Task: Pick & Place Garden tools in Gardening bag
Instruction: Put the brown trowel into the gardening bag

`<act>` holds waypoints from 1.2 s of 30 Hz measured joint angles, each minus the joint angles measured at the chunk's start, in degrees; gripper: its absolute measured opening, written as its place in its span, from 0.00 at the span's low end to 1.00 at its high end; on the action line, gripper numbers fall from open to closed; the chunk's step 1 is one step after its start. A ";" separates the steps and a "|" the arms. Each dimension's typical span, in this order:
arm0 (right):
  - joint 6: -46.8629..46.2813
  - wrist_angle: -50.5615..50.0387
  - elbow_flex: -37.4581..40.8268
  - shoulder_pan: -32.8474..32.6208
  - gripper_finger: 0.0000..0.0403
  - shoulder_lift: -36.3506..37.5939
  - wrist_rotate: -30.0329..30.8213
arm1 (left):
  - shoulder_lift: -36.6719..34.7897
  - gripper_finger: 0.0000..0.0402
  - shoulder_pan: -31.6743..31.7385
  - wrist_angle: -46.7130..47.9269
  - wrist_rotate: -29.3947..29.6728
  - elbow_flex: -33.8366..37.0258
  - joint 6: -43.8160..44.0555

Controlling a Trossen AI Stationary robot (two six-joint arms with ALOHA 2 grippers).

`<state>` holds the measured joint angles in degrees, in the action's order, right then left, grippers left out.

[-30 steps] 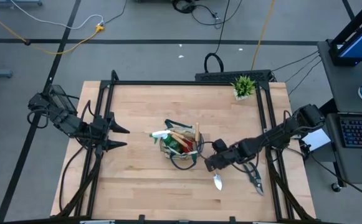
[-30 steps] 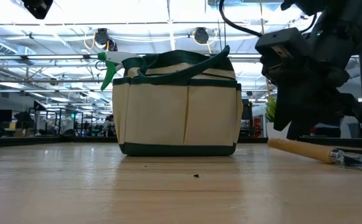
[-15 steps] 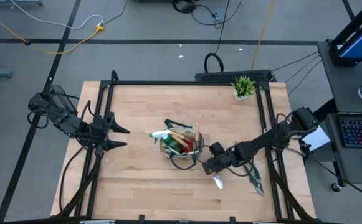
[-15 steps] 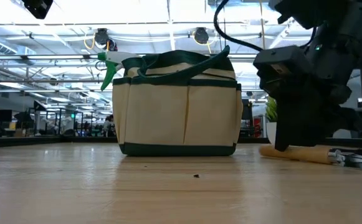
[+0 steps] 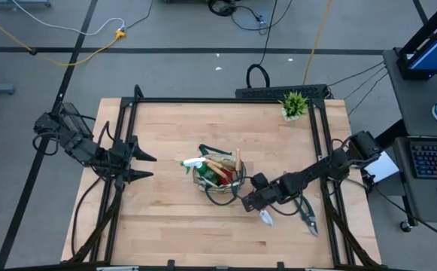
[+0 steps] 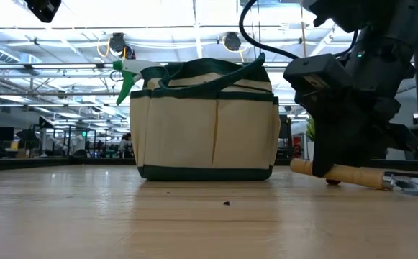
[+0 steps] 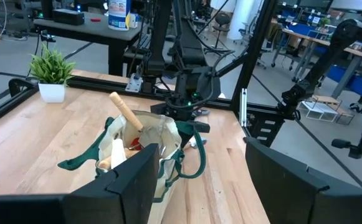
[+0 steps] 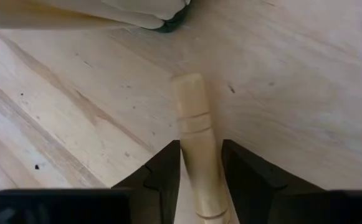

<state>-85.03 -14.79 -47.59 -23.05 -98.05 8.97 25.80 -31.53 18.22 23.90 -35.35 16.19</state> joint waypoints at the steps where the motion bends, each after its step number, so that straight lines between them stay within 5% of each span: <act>1: 0.02 -0.57 0.01 -0.01 0.26 -0.01 -0.04 | 0.00 0.61 0.00 0.00 0.00 0.00 0.00; 8: 0.10 -2.25 0.08 -0.04 0.15 -0.08 0.00 | 0.00 0.61 0.00 0.02 0.00 0.00 0.02; 36: -3.87 -4.11 0.19 -0.04 0.15 1.55 0.07 | 0.00 0.61 0.00 1.90 0.00 0.00 -1.03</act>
<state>-88.91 -18.90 -47.40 -23.09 -96.50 9.04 25.80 -31.53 20.12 23.90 -35.35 15.15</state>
